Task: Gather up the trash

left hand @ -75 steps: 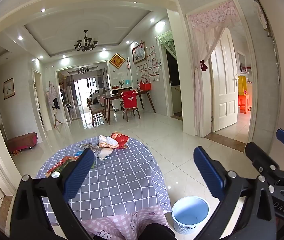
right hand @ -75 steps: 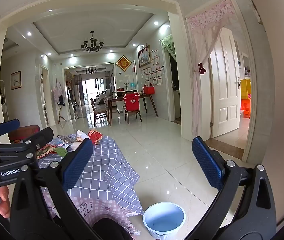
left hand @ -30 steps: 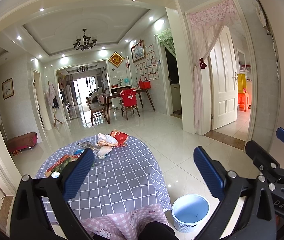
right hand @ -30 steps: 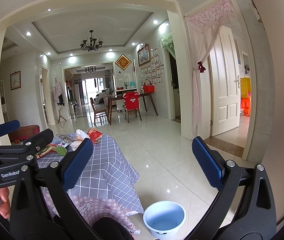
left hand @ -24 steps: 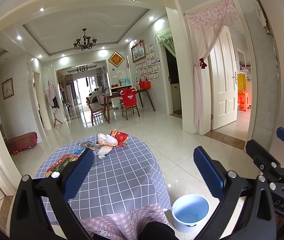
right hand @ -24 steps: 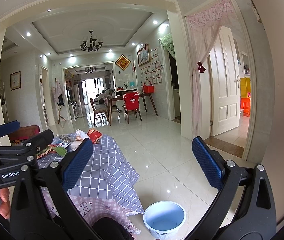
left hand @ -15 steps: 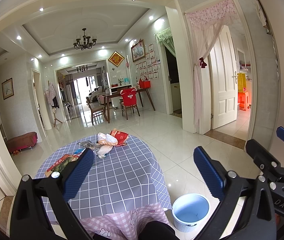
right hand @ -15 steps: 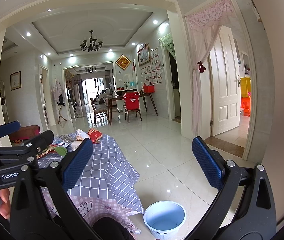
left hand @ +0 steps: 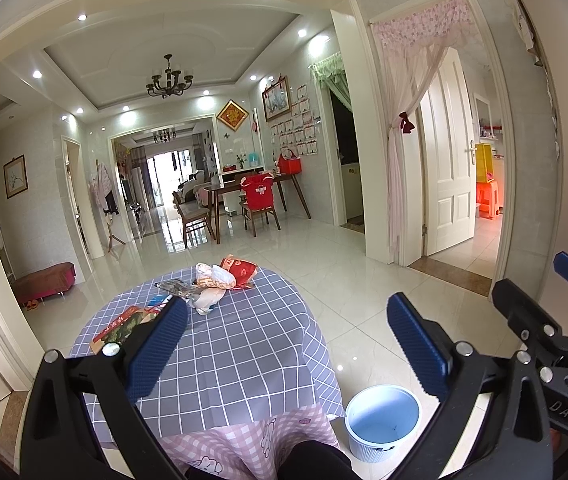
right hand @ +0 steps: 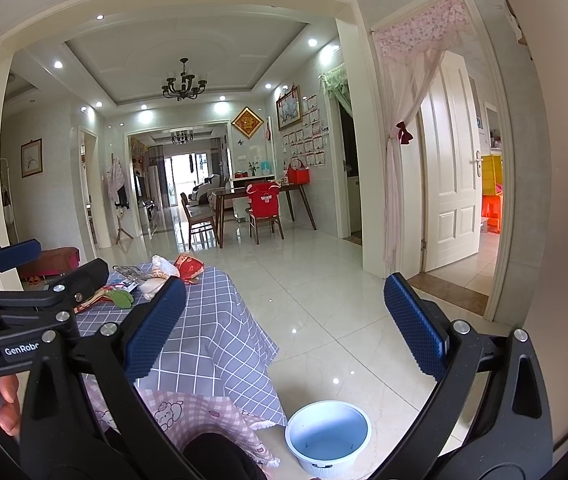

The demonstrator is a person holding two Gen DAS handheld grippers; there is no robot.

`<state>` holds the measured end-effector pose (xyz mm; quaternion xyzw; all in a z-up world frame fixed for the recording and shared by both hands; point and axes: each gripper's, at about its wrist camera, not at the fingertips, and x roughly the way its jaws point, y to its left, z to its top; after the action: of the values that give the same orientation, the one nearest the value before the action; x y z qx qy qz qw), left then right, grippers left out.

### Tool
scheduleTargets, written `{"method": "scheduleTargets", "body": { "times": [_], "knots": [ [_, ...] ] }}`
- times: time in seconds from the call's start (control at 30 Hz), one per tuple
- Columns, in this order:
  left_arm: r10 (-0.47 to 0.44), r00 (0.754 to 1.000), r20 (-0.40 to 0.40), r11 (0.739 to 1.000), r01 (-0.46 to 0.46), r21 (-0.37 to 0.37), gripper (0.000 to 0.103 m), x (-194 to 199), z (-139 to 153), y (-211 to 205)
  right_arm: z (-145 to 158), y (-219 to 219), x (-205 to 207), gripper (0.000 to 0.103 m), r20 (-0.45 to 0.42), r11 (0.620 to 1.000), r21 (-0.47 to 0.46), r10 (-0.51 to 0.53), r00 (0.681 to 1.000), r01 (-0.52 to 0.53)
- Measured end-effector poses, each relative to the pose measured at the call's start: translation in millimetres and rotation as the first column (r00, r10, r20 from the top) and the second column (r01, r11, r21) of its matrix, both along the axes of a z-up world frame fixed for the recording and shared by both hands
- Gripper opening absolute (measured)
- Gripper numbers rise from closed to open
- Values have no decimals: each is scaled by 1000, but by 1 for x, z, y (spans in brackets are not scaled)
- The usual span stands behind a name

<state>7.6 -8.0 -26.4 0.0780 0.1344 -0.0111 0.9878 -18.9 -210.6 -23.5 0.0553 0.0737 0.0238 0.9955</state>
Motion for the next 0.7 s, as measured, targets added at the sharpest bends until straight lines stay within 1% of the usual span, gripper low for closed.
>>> {"method": "scheduleTargets", "body": {
  "times": [0.1, 0.17, 0.2, 0.33, 0.53, 0.63, 0.7],
  "knots": [
    [-2, 1000, -10, 1000, 3, 3, 98, 3, -9, 1, -2, -3, 2, 97, -6, 1000, 7, -3, 1000, 3],
    [-5, 1000, -23, 1000, 5, -2, 98, 8, -14, 4, -10, -2, 14, 97, -19, 1000, 18, -4, 1000, 5],
    [-5, 1000, -28, 1000, 5, -4, 98, 10, -16, 5, -7, 7, 20, 97, -29, 1000, 17, -5, 1000, 5],
    [2, 998, -57, 1000, -3, -13, 98, 20, -27, 14, -11, 14, 39, 97, -68, 1000, 13, 4, 998, -3],
    [31, 993, -116, 999, -34, -20, 98, 40, -50, 40, -21, 28, 71, 97, -129, 1000, -1, 17, 992, -18],
    [49, 987, -152, 998, -54, -31, 98, 54, -56, 58, -23, 39, 90, 97, -163, 999, -7, 35, 986, -37],
    [65, 982, -177, 997, -73, -35, 98, 71, -59, 68, -28, 51, 107, 97, -193, 998, -16, 52, 980, -56]
  ]
}}
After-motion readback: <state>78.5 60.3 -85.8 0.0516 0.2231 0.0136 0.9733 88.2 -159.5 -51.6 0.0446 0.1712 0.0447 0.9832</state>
